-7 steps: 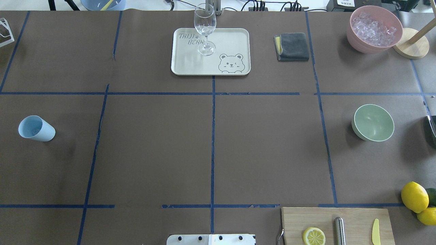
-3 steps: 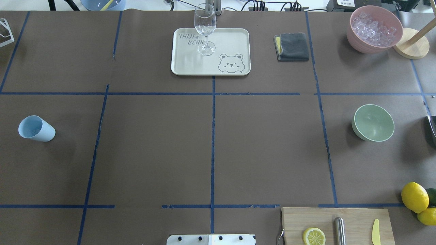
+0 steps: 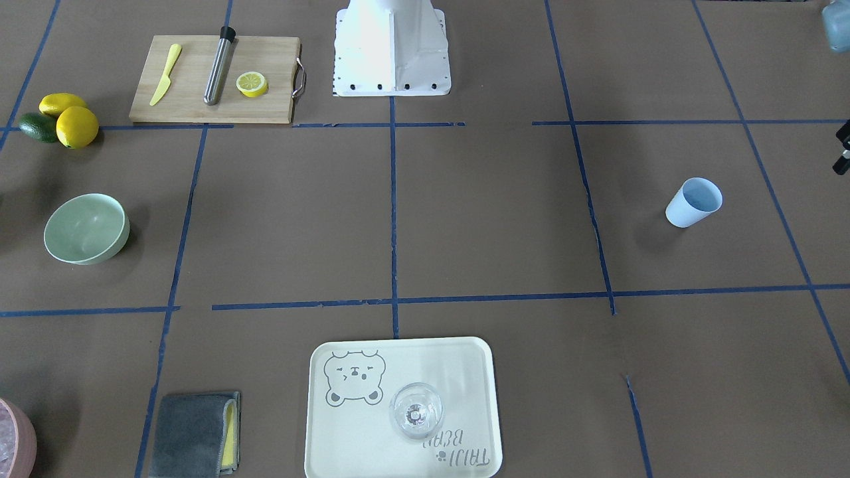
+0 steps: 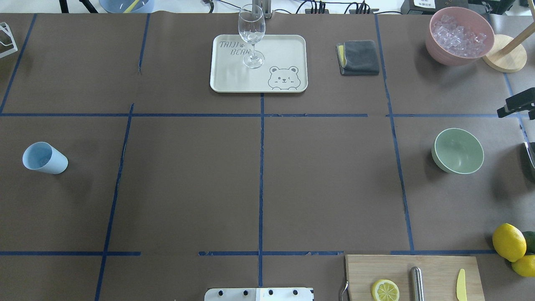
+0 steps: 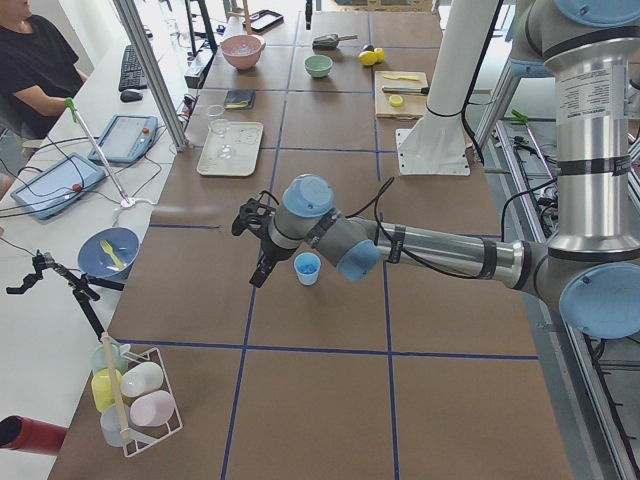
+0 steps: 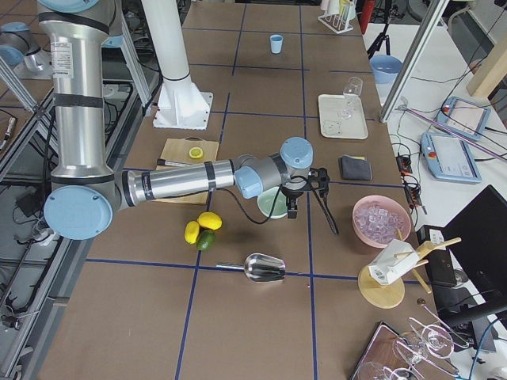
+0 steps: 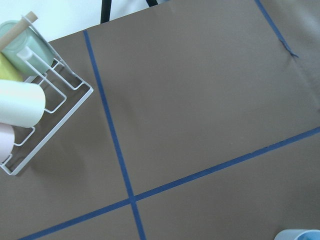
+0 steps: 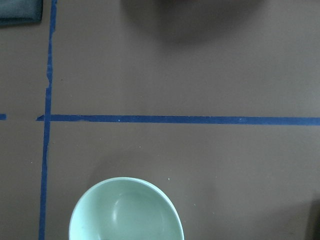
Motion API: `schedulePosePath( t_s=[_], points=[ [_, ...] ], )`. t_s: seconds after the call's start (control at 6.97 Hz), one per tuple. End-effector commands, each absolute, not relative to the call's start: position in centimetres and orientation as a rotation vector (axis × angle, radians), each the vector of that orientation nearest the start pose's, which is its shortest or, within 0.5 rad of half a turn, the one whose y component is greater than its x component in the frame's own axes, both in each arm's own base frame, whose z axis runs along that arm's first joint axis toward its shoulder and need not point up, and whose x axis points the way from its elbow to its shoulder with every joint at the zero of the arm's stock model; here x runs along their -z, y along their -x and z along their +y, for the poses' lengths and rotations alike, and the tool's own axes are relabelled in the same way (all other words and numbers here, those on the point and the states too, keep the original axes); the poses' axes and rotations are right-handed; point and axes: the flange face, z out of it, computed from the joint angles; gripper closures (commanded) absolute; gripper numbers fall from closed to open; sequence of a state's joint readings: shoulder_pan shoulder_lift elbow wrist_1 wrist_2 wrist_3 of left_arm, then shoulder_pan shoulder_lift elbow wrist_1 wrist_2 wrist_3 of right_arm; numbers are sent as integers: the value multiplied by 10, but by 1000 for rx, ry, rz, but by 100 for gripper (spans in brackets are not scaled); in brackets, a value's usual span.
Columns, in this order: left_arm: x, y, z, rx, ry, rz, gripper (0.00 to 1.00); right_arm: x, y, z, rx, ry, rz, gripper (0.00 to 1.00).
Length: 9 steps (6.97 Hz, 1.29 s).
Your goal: Pour ice into bowl
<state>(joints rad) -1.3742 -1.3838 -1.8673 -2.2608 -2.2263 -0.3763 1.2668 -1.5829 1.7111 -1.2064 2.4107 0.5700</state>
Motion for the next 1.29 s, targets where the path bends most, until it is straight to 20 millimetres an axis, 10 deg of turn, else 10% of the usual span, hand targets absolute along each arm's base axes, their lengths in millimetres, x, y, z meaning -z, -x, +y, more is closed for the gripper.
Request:
schedulePosePath(
  t_s=[0.0,0.43,0.72,0.86,1.0,1.15],
  points=[
    [-504,-31,-396,-1,-578,822,0,-589,145,-476,-95,-88,-945,0],
    [-502,-45,-367,78,-610,886,0,-652,171,-452,-99,-84,-953,0],
    [-497,-48,-368,105,-621,881,0,-653,175,-443,-92,-81,-976,0],
    [-497,-49,-368,100,-621,883,0,-644,183,-441,-96,-74,-987,62],
    [-496,-57,-365,88,-616,899,0,-638,184,-442,-95,-85,-990,100],
    [-495,-61,-362,95,-626,910,0,-637,184,-442,-92,-85,-993,100]
  ],
)
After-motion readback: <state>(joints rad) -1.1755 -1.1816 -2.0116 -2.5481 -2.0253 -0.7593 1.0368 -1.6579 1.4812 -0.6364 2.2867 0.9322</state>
